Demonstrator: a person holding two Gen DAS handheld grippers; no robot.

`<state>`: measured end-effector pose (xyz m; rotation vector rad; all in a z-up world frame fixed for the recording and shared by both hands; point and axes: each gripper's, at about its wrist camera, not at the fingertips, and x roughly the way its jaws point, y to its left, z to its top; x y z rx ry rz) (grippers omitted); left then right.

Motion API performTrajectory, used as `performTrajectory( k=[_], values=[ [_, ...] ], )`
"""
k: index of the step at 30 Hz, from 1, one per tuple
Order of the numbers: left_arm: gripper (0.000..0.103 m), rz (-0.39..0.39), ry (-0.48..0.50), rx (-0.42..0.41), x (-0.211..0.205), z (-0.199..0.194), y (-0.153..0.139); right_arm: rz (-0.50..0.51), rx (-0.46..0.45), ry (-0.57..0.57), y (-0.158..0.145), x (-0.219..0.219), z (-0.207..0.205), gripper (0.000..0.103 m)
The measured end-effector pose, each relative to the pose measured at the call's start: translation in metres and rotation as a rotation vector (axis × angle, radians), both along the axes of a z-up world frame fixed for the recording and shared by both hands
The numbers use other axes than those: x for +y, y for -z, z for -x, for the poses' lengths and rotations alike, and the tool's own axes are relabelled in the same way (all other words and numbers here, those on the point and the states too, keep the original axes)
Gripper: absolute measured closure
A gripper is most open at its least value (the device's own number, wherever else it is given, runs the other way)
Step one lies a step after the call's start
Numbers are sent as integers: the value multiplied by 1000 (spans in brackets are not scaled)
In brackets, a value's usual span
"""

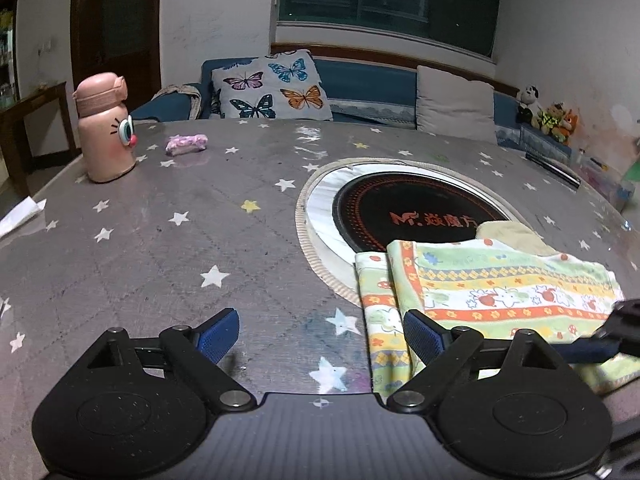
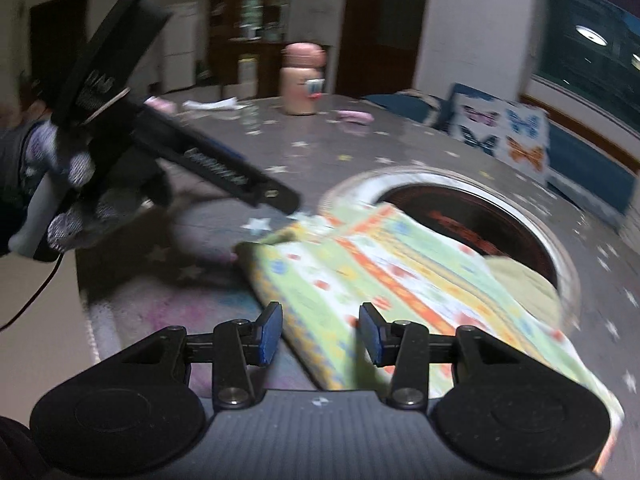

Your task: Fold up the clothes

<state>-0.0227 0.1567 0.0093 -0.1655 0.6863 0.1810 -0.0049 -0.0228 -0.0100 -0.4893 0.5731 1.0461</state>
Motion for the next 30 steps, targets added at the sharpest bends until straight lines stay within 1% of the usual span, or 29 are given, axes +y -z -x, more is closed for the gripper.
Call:
performTrajectory(
  k=[4,7,8,9,11,15,18,19,21,22,23,24,25,26,29,30],
  values=[
    [17,60,12,3,3,-1,1,36,-59,-54,8,24,9,60],
    [17,103,19,7,2,-4,2,56,-90,-71,13,37,11,63],
    [17,124,22,10,3,-5,2,59,-98,-73,15,39,12,67],
    [17,140,25,13,3,-6,2,59,-101,-74,16,41,13,78],
    [17,168,27,17,1,-9,2,42,-94,-61,12,39,12,91],
    [17,268,52,23,-2,-13,0,-33,-37,-16,-8,24,4,95],
    [17,360,51,56,-6,-16,2,-77,-11,0,-21,8,4,96],
    [19,400,44,68,-7,-16,4,-90,-1,2,-24,3,6,96],
    [26,476,35,84,-8,-16,9,-112,16,-1,-28,-6,9,96],
    [32,511,34,86,-9,-16,11,-120,22,-5,-29,-10,11,96],
    [43,546,34,88,-10,-15,13,-123,26,-14,-29,-13,14,96],
    [48,562,30,92,-11,-16,14,-125,30,-23,-29,-16,17,96],
    [59,574,26,94,-12,-17,16,-126,32,-31,-28,-18,19,96],
    [72,574,21,99,-13,-18,18,-127,34,-36,-28,-19,21,96],
    [87,568,9,110,-14,-21,20,-139,45,-33,-27,-24,22,95],
    [88,556,8,112,-15,-21,20,-145,57,-26,-26,-27,21,95]
  ],
)
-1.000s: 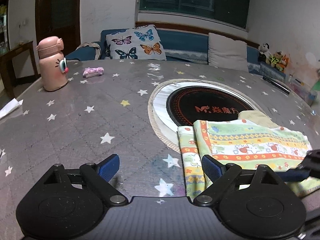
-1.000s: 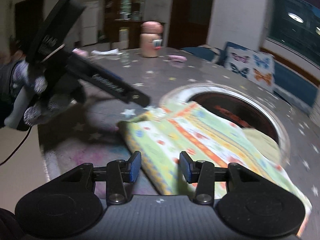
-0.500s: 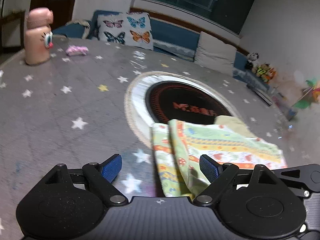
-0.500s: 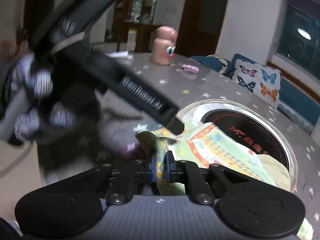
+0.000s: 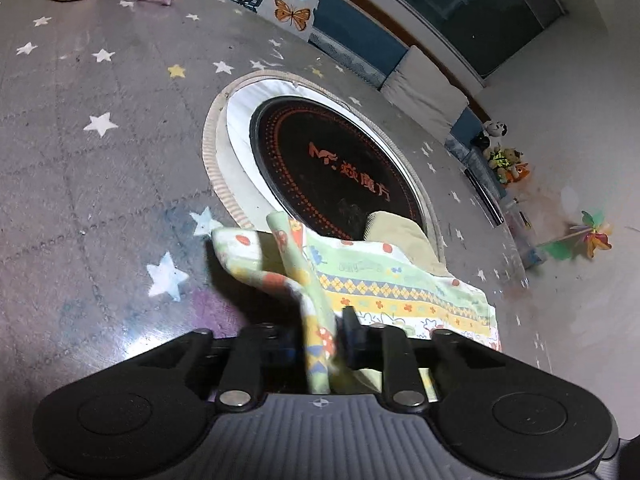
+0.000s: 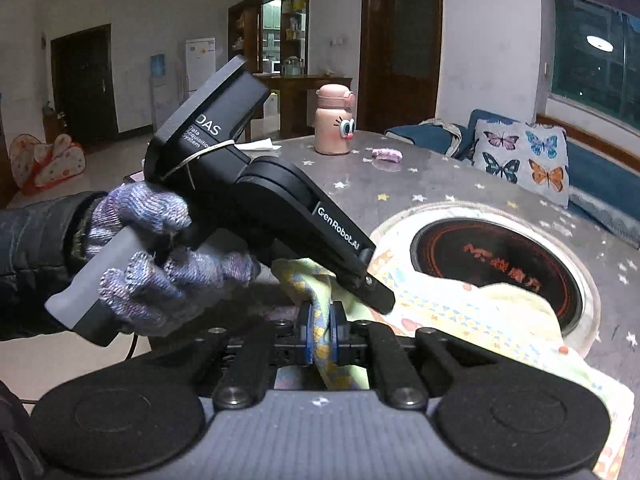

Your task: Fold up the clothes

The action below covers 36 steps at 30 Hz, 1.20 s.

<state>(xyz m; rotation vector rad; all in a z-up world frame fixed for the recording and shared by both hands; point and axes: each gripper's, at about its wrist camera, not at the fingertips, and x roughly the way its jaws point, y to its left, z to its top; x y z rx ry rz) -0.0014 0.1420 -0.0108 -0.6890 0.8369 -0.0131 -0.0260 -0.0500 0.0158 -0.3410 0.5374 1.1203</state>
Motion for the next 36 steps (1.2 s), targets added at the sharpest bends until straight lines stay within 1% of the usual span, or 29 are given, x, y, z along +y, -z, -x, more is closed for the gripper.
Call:
performTrajectory(
  k=[3,5,10,14,18,20,22,24,25,27,29,30,31,32,34,36],
  values=[
    [89,-34,10,-5,-4,1,-2,-33,50,31,-1,-17,-6,91],
    [89,-44,12,-6,-5,0,-2,-42,51,81,-3,-30,-11,91],
    [89,-68,16,-9,-7,0,-1,-8,40,288,2,-68,-44,90],
    [89,-79,17,-8,-9,-2,-1,35,42,440,17,-94,-78,90],
    [89,-92,21,-5,-10,-3,-2,68,41,551,36,-110,-103,90],
    [89,-105,26,-4,-11,-4,-3,54,42,607,38,-122,-110,82],
    [89,-123,32,-5,-13,-5,-4,33,41,650,38,-131,-114,78],
    [89,-148,38,-6,-15,-7,-5,24,39,684,38,-136,-118,67],
    [89,-159,40,-7,-17,-8,-5,22,47,699,39,-138,-121,59],
    [89,-177,44,-10,-19,-10,-7,9,88,710,44,-141,-127,59],
    [89,-192,47,-11,-20,-12,-8,-12,116,714,47,-145,-129,60],
    [90,-201,50,-13,-22,-13,-10,-20,122,710,48,-145,-129,67],
    [90,-210,55,-17,-24,-16,-12,-28,127,699,47,-144,-128,82],
    [92,-218,60,-21,-26,-18,-15,-37,135,693,47,-145,-128,92],
    [93,-237,74,-38,-32,-24,-22,-53,131,700,43,-144,-126,95],
    [93,-257,93,-65,-39,-31,-32,-75,117,704,38,-149,-124,96]
  ],
)
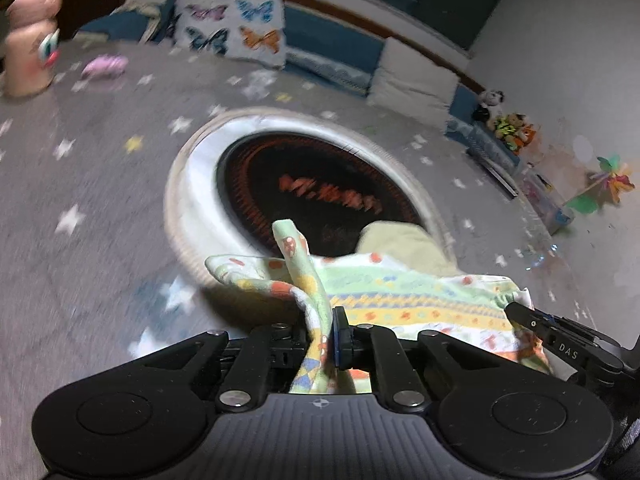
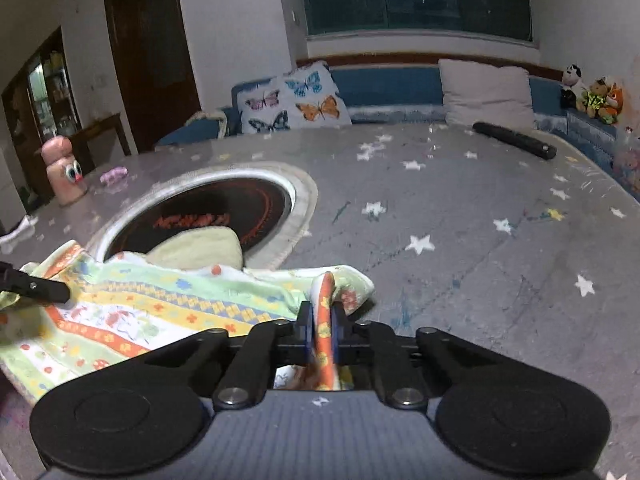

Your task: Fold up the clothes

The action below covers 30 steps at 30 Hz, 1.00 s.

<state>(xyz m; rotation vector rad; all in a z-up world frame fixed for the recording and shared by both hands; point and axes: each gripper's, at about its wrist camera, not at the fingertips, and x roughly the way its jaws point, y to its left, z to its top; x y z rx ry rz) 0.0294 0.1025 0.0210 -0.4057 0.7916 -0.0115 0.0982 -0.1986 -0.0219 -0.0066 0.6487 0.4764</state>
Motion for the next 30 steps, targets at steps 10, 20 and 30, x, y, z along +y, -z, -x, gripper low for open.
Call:
performTrajectory(
  k=[10,20,30],
  values=[
    [95,-42,188,-100,-83,-77,-28,53,-160,152,-48,-60,-10,97],
    [89,-140,278,-57,-160,-136,4,160,-114,343,-37,-125,-56,92],
    [73,-207,282,-69,-166,-147,2,79,-39,320,-16,-131,-67,89]
  ],
)
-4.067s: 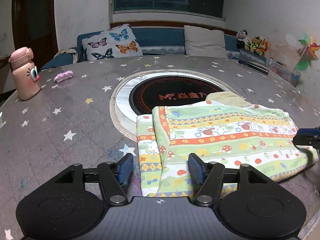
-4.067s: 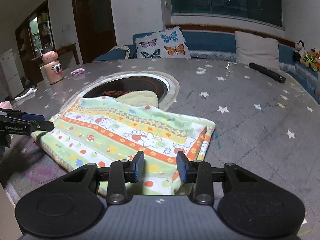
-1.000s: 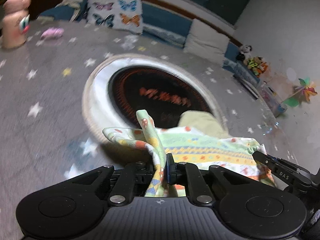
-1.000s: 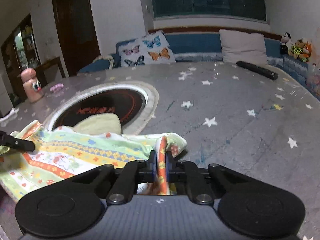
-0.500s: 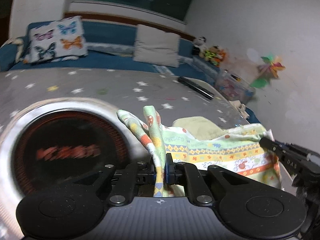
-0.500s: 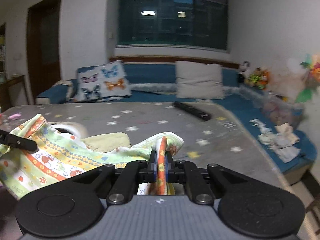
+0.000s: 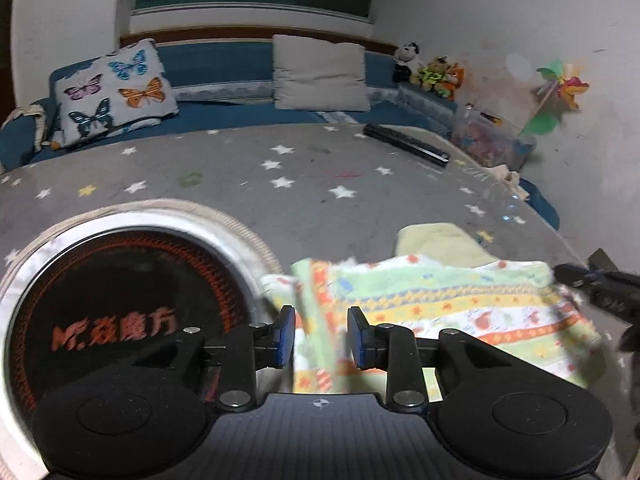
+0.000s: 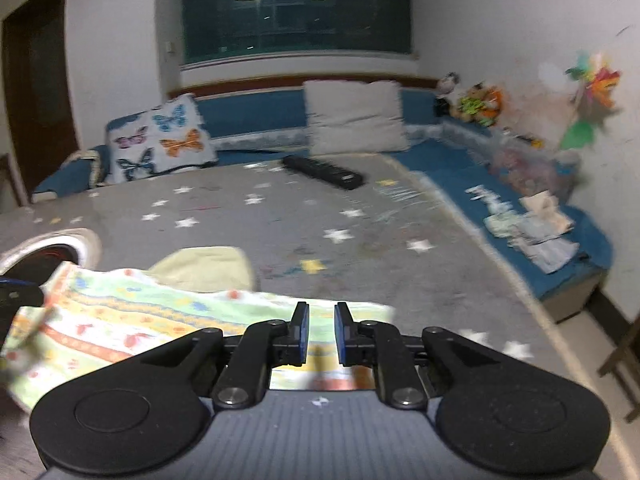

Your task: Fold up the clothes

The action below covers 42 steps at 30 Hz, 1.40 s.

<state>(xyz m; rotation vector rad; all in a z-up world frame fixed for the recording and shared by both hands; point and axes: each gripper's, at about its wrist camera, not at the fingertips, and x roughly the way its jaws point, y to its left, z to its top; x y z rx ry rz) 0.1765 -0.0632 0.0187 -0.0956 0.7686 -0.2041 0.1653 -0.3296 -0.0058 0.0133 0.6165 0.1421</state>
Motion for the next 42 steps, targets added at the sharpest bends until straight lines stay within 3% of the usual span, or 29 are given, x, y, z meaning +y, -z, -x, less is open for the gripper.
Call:
performTrajectory(
  k=[8,12,15,23,27,30,33,34,37,42],
  values=[
    [73,-8,85,26,-34,-30,17,-13,37,-83,22,36,-29,71],
    [73,-27,101,28,-37,-26,20,30,20,-95,18,44,-25,70],
    [73,-47,111,5,-35,-15,15,28,-2,-128,10,48,-12,64],
    [71,-86,122,0,-33,15,16,17,3,-203,8,68,38,60],
    [71,-103,120,5,-31,30,20,63,3,-199,15,78,58,60],
    [70,-109,122,-1,-29,44,19,55,-9,-193,9,79,71,53],
    [54,-113,107,-15,-23,60,16,51,-14,-190,6,81,83,43],
    [47,-115,99,-22,-20,66,15,49,-17,-183,6,82,86,36],
    [38,-119,90,-35,-13,84,14,23,-20,-157,6,82,94,18],
    [24,-139,68,-55,-1,108,14,22,-24,-136,10,88,107,8]
  ],
)
